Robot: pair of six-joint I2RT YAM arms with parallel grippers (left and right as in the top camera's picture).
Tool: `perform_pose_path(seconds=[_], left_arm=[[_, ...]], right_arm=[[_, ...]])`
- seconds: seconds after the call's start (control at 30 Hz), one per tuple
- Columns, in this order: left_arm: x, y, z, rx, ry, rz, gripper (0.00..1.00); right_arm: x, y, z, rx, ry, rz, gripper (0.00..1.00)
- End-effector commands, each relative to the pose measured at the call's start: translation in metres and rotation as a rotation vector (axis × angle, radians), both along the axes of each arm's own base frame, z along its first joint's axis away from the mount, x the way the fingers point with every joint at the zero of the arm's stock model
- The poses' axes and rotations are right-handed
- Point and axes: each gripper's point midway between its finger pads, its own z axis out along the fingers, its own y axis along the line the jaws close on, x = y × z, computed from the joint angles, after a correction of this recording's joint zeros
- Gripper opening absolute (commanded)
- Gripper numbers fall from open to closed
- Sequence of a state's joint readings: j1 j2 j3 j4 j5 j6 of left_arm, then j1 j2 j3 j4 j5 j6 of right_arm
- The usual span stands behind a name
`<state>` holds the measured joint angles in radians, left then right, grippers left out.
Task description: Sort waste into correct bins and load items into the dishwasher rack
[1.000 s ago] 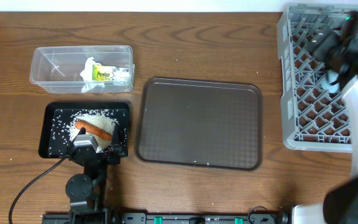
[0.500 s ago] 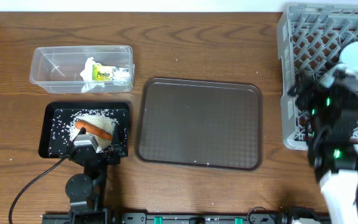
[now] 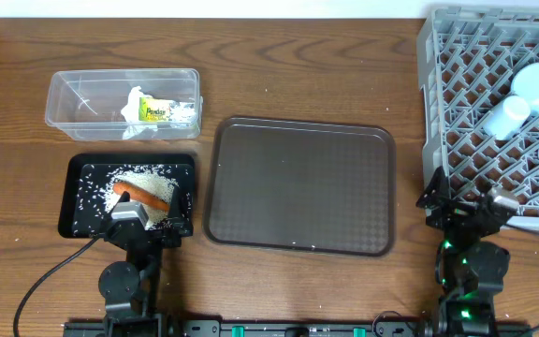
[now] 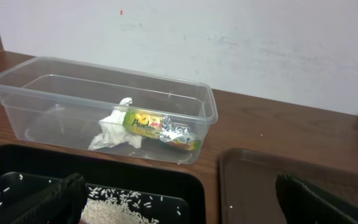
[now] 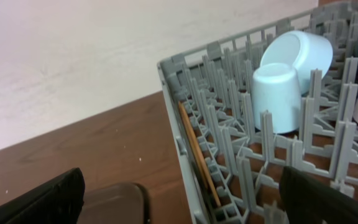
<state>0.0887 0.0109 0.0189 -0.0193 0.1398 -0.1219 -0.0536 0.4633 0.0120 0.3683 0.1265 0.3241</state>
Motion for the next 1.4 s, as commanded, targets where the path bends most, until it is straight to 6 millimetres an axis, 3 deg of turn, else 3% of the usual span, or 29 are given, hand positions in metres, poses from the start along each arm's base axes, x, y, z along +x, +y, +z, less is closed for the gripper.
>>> perform_pose_path(seconds=[0.0,0.4,0.6,0.8,1.37], left_arm=[[-0.001,-0.006,-0.015,0.01,0.045,-0.033,1.0],[-0.001,-0.006,-0.015,0.01,0.045,-0.033,1.0],[-0.001,-0.006,-0.015,0.01,0.045,-0.033,1.0],[-0.001,-0.006,-0.015,0.01,0.045,-0.033,1.0],[-0.001,-0.006,-0.015,0.01,0.045,-0.033,1.0]], right_arm=[[-0.003,0.008,0.004,-0.019,-0.017,0.032,0.99],[-0.024,0.009,-0.031,-0.126,0.144,0.053,0.99],[-0.027,0.036,-0.001,-0.338,0.02,0.193,0.99],[-0.027,0.045,-0.002,-0.361,0.02,0.234,0.99],[-0.027,0.045,-0.002,-0.442,0.026,0.238,0.99]])
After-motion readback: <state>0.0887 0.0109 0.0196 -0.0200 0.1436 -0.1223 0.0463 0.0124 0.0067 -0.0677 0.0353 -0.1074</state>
